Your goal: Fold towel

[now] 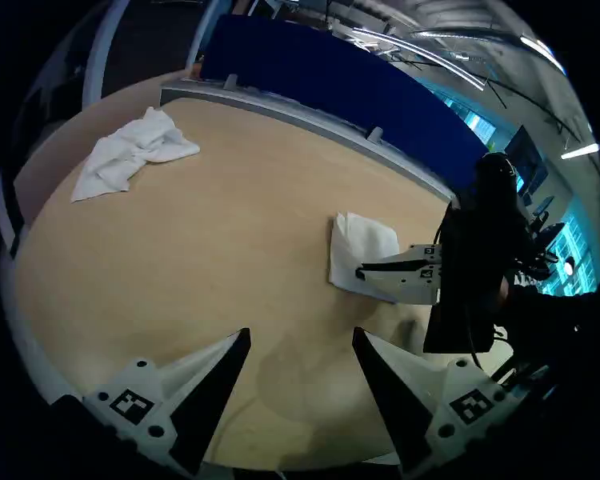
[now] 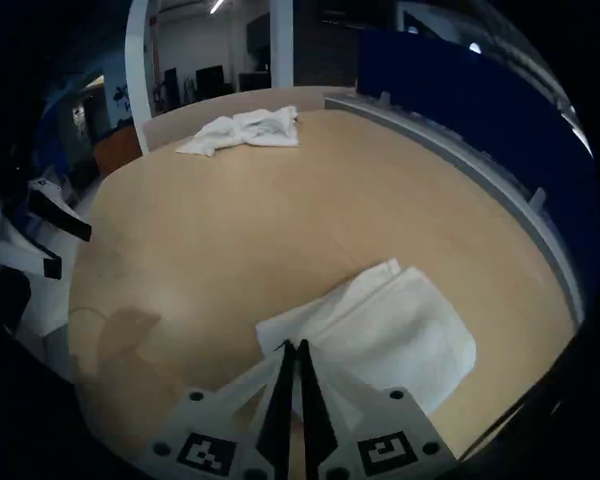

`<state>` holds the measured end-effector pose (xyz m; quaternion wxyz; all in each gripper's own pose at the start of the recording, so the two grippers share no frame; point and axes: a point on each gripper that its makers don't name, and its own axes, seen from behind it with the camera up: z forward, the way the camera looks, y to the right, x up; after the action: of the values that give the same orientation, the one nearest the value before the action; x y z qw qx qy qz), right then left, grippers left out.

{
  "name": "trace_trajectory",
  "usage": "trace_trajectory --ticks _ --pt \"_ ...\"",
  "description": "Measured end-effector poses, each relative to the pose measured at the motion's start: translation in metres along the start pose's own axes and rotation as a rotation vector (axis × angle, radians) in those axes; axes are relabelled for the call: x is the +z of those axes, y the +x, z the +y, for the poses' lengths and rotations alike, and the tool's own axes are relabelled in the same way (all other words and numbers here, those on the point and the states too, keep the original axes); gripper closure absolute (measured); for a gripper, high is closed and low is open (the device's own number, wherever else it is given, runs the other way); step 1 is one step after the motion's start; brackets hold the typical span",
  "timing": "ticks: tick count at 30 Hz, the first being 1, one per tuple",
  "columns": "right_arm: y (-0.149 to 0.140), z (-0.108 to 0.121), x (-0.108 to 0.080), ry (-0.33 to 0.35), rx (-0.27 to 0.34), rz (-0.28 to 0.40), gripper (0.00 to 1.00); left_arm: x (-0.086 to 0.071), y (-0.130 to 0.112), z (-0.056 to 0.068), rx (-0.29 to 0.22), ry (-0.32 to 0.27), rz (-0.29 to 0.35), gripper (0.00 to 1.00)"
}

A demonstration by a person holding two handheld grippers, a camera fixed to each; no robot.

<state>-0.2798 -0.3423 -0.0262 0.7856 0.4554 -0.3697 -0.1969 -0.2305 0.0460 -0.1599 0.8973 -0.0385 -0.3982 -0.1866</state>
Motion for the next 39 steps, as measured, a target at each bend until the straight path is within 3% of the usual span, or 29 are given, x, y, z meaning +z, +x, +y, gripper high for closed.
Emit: trace_trajectory --ticks 2,4,8,12,21,33,39 --pt "0.001 0.001 -0.004 -0.005 -0.002 0.003 0.83 0.0 0.0 0.0 0.001 -0.003 -0.001 0.05" --pt "0.003 0.003 -0.009 -0.011 -0.003 0.01 0.68 0.001 0.001 0.0 0.004 -0.004 -0.001 0.05" --pt "0.004 0.008 -0.019 -0.035 -0.004 0.026 0.27 0.001 0.002 0.001 0.012 -0.006 -0.001 0.05" --pt "-0.002 0.014 -0.028 -0.07 0.008 0.03 0.17 0.001 0.002 0.002 0.015 -0.009 -0.001 0.05" --pt "-0.023 0.025 -0.05 -0.129 0.069 0.023 0.16 0.002 -0.001 0.007 0.012 -0.016 -0.005 0.05" --pt "-0.074 0.035 -0.061 -0.19 0.127 -0.06 0.16 0.001 -0.003 0.01 0.007 -0.02 -0.006 0.05" --pt "-0.088 0.037 -0.058 -0.203 0.163 -0.079 0.27 0.001 -0.005 0.014 0.008 -0.023 -0.008 0.05"
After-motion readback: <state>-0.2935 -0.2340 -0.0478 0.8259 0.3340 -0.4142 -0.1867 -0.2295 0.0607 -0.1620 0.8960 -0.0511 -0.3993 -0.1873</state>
